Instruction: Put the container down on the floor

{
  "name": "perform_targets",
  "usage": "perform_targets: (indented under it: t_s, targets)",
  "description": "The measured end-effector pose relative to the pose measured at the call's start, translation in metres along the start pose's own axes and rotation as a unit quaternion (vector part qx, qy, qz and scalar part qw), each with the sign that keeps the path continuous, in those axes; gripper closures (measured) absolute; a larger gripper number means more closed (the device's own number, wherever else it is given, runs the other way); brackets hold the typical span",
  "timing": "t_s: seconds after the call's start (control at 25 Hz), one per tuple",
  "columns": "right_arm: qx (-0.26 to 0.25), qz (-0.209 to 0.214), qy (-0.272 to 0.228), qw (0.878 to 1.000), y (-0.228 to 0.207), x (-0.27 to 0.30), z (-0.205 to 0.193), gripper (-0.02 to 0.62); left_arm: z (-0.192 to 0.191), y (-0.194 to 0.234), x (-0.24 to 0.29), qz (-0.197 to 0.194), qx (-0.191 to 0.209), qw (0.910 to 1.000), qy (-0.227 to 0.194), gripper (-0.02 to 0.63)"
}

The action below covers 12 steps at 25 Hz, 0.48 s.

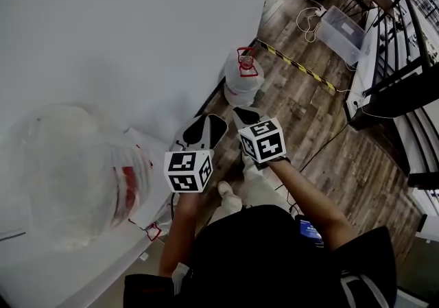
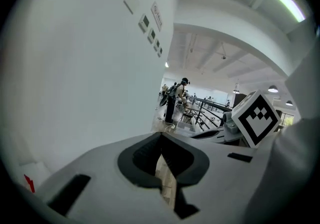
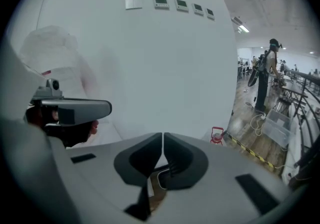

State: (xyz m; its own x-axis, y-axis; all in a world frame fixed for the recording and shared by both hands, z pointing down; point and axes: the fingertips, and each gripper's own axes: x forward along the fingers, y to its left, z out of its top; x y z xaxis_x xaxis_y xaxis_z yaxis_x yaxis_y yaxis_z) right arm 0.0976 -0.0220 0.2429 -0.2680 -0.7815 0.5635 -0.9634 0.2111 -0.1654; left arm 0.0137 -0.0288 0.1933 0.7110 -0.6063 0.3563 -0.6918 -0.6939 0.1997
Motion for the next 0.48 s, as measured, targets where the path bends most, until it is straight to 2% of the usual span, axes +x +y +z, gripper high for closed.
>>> perform_targets:
  t_s: [0.16, 0.48]
  targets:
    - [-0.007, -0.019, -0.021, 1.0, 0.006, -0.02, 0.015, 0.56, 0.015, -0.006, -0.013, -0.015, 0.013, 0.9997, -0.017, 0.589]
    - [-0.004, -0.049, -0.101, 0.994, 0.005, -0.053, 0.046, 0.56, 0.047, -0.02, -0.027, -0.031, 0.016, 0.9979, -0.054, 0.589]
